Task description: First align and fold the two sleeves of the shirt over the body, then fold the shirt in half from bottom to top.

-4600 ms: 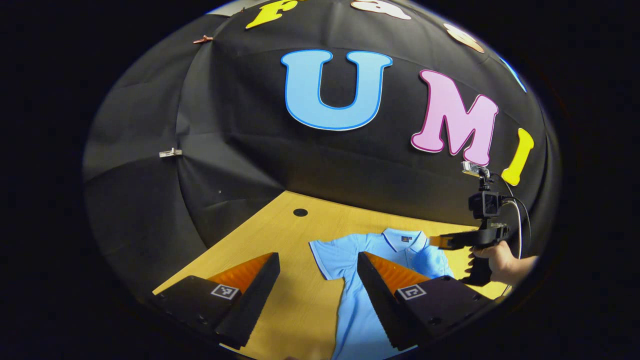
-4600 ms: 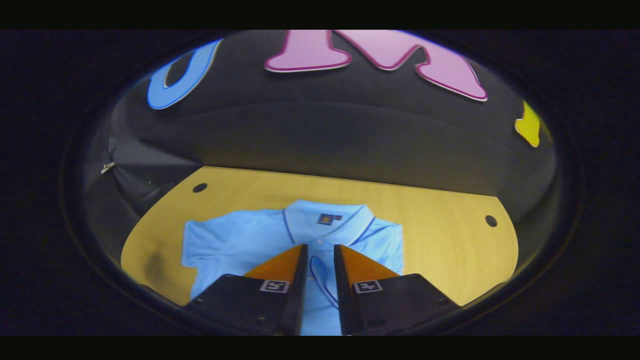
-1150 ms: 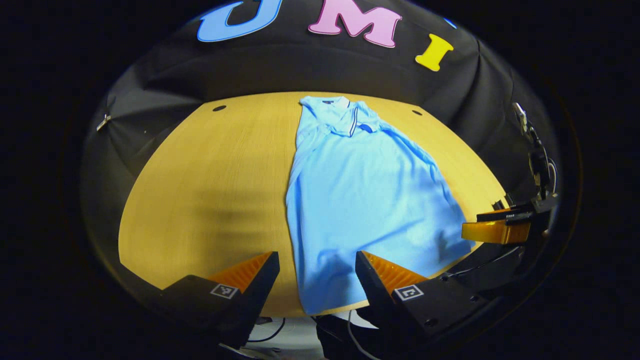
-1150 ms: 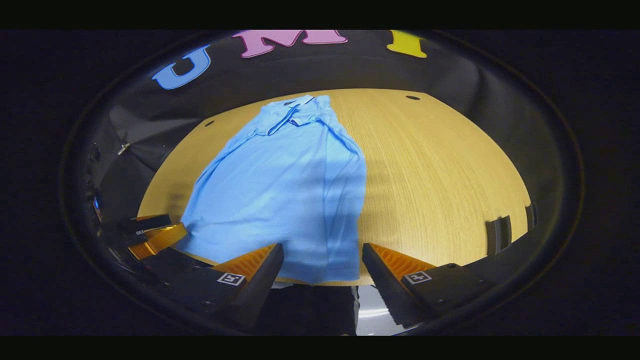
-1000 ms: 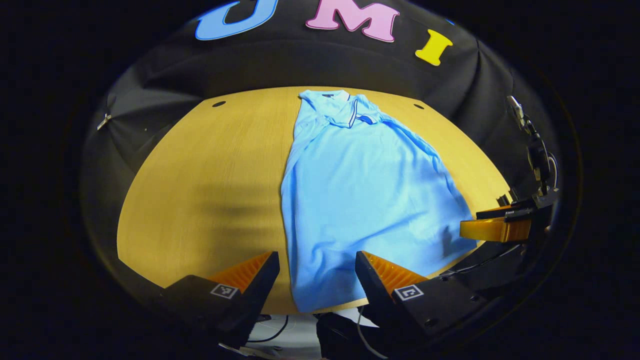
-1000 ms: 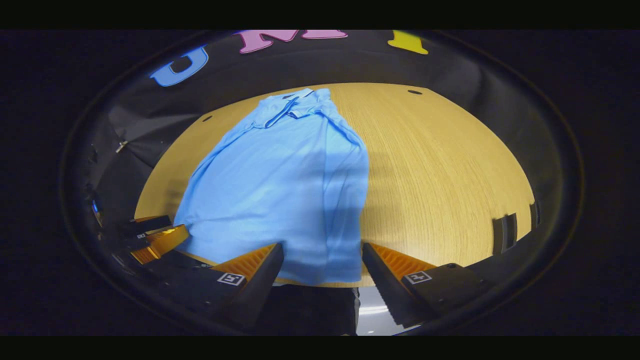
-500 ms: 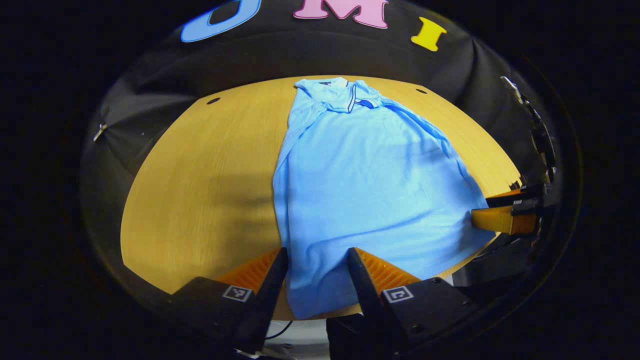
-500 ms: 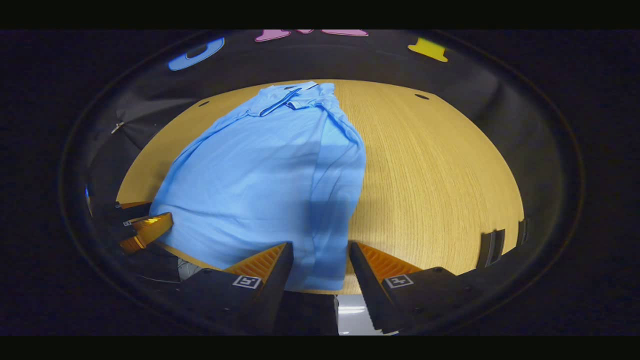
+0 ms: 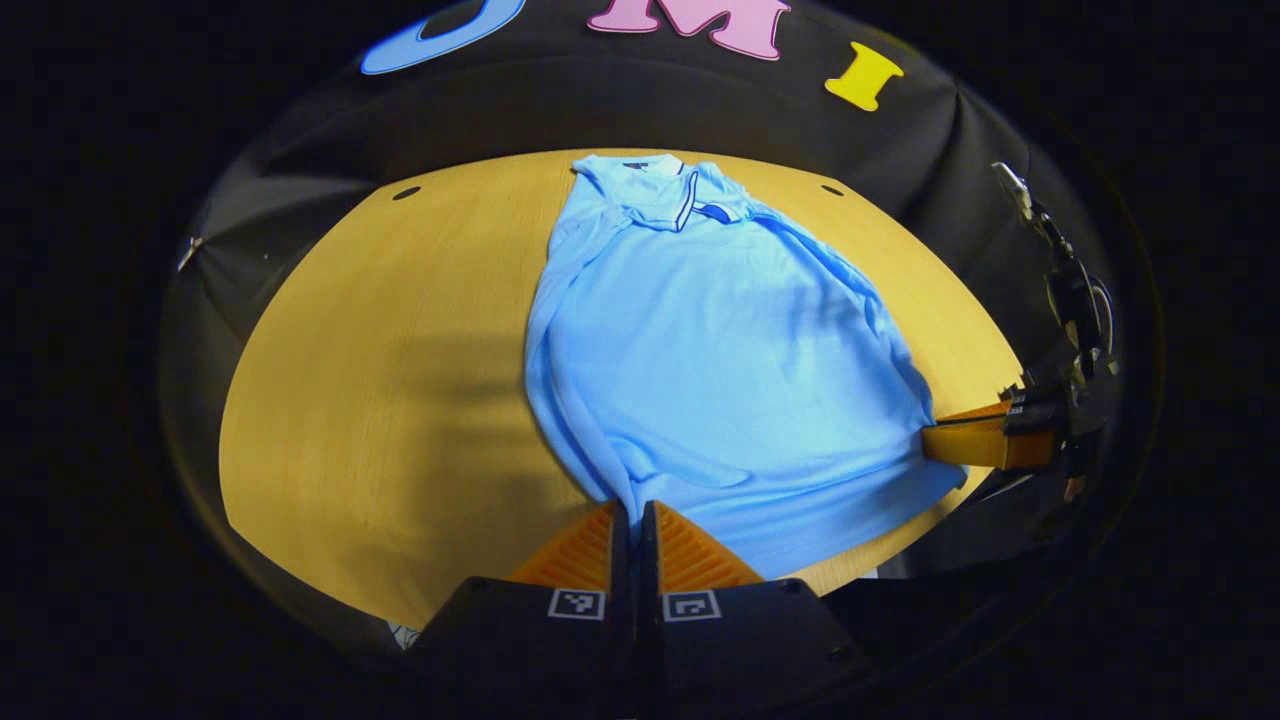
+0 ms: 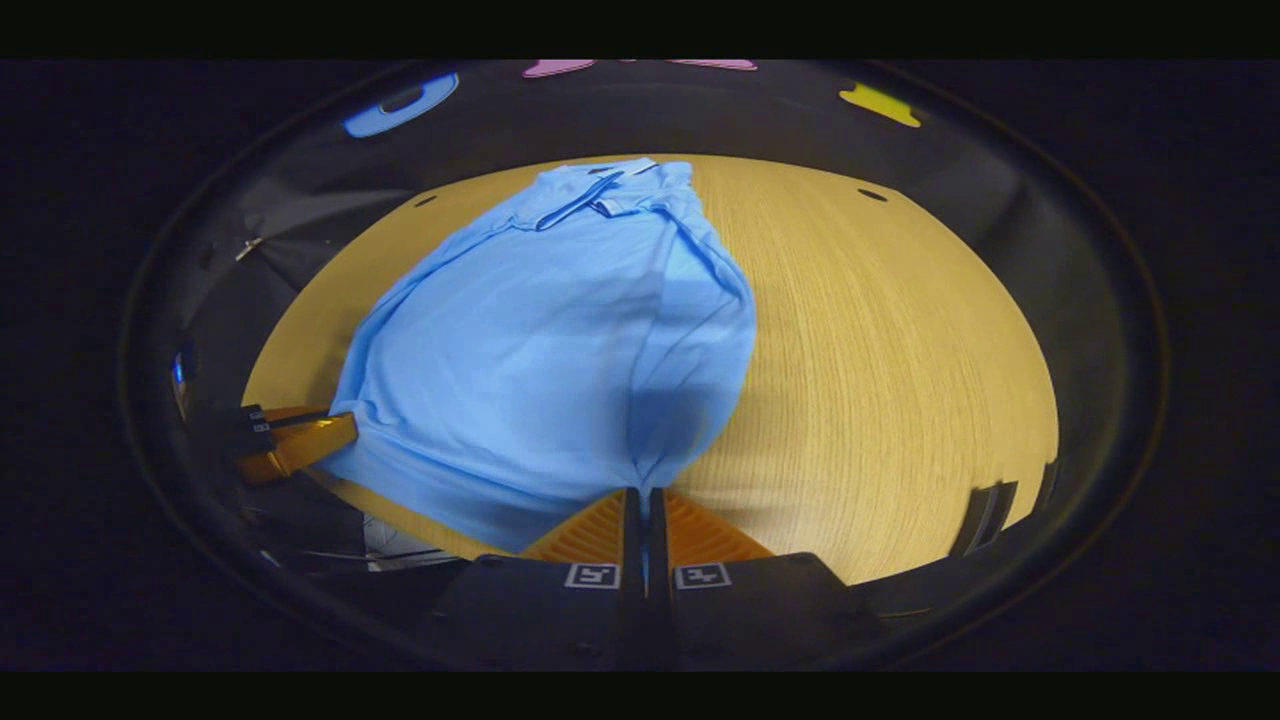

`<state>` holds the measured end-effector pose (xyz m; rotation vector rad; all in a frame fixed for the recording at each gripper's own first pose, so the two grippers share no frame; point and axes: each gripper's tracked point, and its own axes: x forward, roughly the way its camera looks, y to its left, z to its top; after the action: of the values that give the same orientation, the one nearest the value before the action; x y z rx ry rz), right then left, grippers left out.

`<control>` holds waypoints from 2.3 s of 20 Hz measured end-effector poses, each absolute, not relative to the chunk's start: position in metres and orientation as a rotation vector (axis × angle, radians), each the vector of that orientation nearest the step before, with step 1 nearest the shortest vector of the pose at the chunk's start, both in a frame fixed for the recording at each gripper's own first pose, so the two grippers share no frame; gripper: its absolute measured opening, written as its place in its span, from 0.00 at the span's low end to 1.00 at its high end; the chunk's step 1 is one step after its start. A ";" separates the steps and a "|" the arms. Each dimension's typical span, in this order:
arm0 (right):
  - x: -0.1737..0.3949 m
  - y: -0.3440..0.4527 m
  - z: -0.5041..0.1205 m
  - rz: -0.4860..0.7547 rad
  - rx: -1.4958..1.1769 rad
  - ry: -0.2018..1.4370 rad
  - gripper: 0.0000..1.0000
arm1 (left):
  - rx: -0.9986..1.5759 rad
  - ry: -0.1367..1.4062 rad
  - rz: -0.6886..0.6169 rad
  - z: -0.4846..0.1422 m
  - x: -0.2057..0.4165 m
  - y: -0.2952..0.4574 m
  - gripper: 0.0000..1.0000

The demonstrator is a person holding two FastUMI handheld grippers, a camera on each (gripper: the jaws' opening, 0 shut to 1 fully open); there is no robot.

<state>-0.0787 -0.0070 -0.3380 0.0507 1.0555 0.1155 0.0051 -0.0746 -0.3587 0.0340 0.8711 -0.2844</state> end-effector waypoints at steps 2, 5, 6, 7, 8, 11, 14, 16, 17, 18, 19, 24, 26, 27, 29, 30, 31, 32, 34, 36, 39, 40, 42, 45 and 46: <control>-0.077 -0.006 -0.338 0.144 0.048 1.054 0.04 | 0.034 0.881 -0.298 -0.358 0.006 -0.075 0.07; -0.066 -0.007 -0.323 0.162 0.037 1.014 0.00 | 0.019 0.896 -0.302 -0.350 0.009 -0.075 0.06; -0.058 -0.008 -0.314 0.161 0.038 0.992 0.05 | 0.005 0.885 -0.303 -0.341 0.013 -0.077 0.06; -0.049 -0.009 -0.305 0.158 0.042 0.967 0.05 | -0.010 0.868 -0.309 -0.331 0.019 -0.080 0.06; -0.039 -0.009 -0.295 0.156 0.051 0.947 0.05 | -0.020 0.850 -0.316 -0.318 0.026 -0.082 0.06; -0.003 -0.014 -0.265 0.141 0.088 0.889 0.05 | -0.023 0.793 -0.324 -0.276 0.054 -0.083 0.07; 0.045 -0.018 -0.235 0.139 0.100 0.826 0.00 | -0.051 0.740 -0.313 -0.238 0.094 -0.082 0.06; 0.080 -0.017 -0.213 0.151 0.117 0.778 0.00 | -0.041 0.695 -0.300 -0.215 0.128 -0.078 0.06; 0.100 -0.015 -0.204 0.158 0.115 0.757 0.00 | -0.035 0.673 -0.293 -0.205 0.146 -0.078 0.06; 0.121 -0.015 -0.197 0.167 0.107 0.734 0.00 | -0.043 0.660 -0.280 -0.196 0.163 -0.078 0.06; 0.140 -0.015 -0.188 0.171 0.100 0.709 0.05 | -0.070 0.642 -0.267 -0.185 0.180 -0.081 0.06; 0.246 -0.019 -0.156 0.174 0.104 0.607 0.05 | -0.107 0.550 -0.245 -0.147 0.275 -0.093 0.06; 0.290 -0.020 -0.145 0.168 0.107 0.559 0.00 | -0.062 0.518 -0.239 -0.140 0.319 -0.094 0.06; 0.310 -0.021 -0.142 0.165 0.105 0.540 0.05 | -0.036 0.506 -0.233 -0.139 0.338 -0.092 0.06; 0.352 -0.021 -0.139 0.157 0.102 0.505 0.00 | 0.010 0.487 -0.217 -0.143 0.381 -0.088 0.06; 0.369 -0.020 -0.139 0.151 0.106 0.488 0.03 | 0.024 0.482 -0.211 -0.146 0.403 -0.087 0.06; 0.388 -0.021 -0.141 0.143 0.108 0.476 0.07 | 0.039 0.474 -0.200 -0.151 0.424 -0.085 0.06; 0.407 -0.022 -0.146 0.137 0.107 0.469 0.10 | 0.046 0.468 -0.188 -0.158 0.444 -0.082 0.06; 0.441 -0.023 -0.163 0.119 0.093 0.469 0.10 | 0.047 0.465 -0.169 -0.177 0.478 -0.078 0.06; 0.463 -0.025 -0.181 0.099 0.090 0.468 0.10 | 0.068 0.453 -0.145 -0.197 0.507 -0.069 0.11; 0.480 -0.027 -0.199 0.063 0.120 0.481 0.00 | 0.110 0.434 -0.130 -0.215 0.533 -0.062 0.07; 0.480 -0.026 -0.202 0.055 0.119 0.489 0.24 | 0.124 0.433 -0.116 -0.214 0.534 -0.062 0.26; 0.474 -0.024 -0.198 0.056 0.104 0.481 0.27 | 0.121 0.403 -0.083 -0.202 0.530 -0.058 0.63; 0.446 -0.032 -0.170 0.039 0.040 0.400 0.79 | 0.046 0.291 -0.091 -0.161 0.504 -0.064 1.00; 0.432 -0.034 -0.154 0.032 0.020 0.368 0.96 | 0.039 0.245 -0.087 -0.139 0.487 -0.064 0.99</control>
<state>0.4316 -0.0340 -0.1540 0.0198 0.3681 0.0317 0.4865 -0.0640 -0.1389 0.0386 0.2453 -0.0865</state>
